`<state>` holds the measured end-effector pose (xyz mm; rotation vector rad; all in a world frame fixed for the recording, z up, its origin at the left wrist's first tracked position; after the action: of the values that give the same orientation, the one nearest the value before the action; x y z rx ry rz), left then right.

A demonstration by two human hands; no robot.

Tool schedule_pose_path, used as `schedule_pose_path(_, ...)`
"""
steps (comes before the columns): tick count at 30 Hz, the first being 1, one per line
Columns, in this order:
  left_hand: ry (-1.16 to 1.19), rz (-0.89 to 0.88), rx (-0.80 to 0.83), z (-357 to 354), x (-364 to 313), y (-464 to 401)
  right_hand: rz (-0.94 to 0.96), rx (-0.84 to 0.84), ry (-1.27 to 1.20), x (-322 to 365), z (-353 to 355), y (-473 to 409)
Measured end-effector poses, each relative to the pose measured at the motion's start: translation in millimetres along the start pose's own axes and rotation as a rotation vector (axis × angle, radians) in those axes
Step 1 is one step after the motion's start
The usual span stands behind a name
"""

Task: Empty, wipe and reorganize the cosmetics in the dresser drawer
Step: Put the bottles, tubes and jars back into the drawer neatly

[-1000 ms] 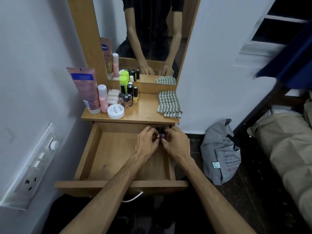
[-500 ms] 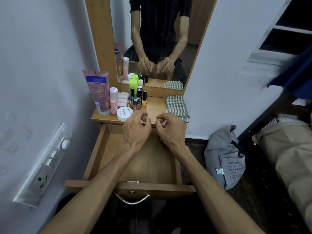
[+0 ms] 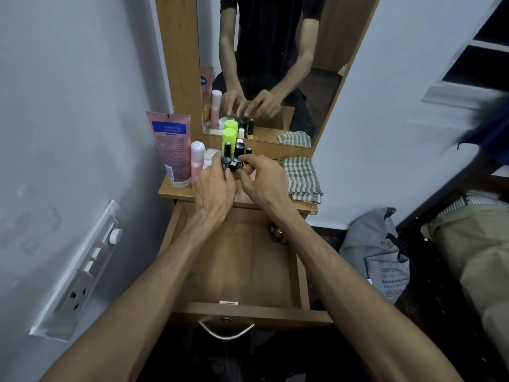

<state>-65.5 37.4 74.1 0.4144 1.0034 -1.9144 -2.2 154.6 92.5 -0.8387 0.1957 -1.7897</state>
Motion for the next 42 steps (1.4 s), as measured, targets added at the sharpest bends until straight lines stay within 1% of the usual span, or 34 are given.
schedule_pose_path(6,-0.077,0.039,0.116,-9,-3,-10,0.075,0.115,0.090,3,-13,-13)
schedule_pose_path(15,-0.072,0.029,0.079,-5,-6,-9,0.085,0.111,0.082,5,-12,-16)
schedule_pose_path(19,-0.032,0.033,0.051,0,-7,-5,0.063,0.097,0.034,5,-10,-16)
schedule_pose_path(24,0.037,0.032,0.027,6,-10,3,0.023,0.106,-0.088,2,-4,-13)
schedule_pose_path(28,0.096,0.042,0.025,12,-15,14,-0.007,0.128,-0.104,-7,4,-4)
schedule_pose_path(31,0.120,0.008,0.025,18,-23,28,-0.021,0.143,-0.144,-14,16,10)
schedule_pose_path(37,0.104,-0.031,0.071,8,-35,57,-0.070,0.170,-0.156,-31,46,48)
schedule_pose_path(42,0.095,-0.047,0.119,-2,-43,77,-0.106,0.210,-0.141,-44,52,74)
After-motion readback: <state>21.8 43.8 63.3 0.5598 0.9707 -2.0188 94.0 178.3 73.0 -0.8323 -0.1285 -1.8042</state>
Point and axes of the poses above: each hand's wrist, its own y-axis away from the middle knuckle, its own z-axis out of the back of the hand, x = y × z, the point moved 5 cm from there along -y, towards the middle knuckle, and after that the axes turned 1 degree about -x, right-handed, at the moved point
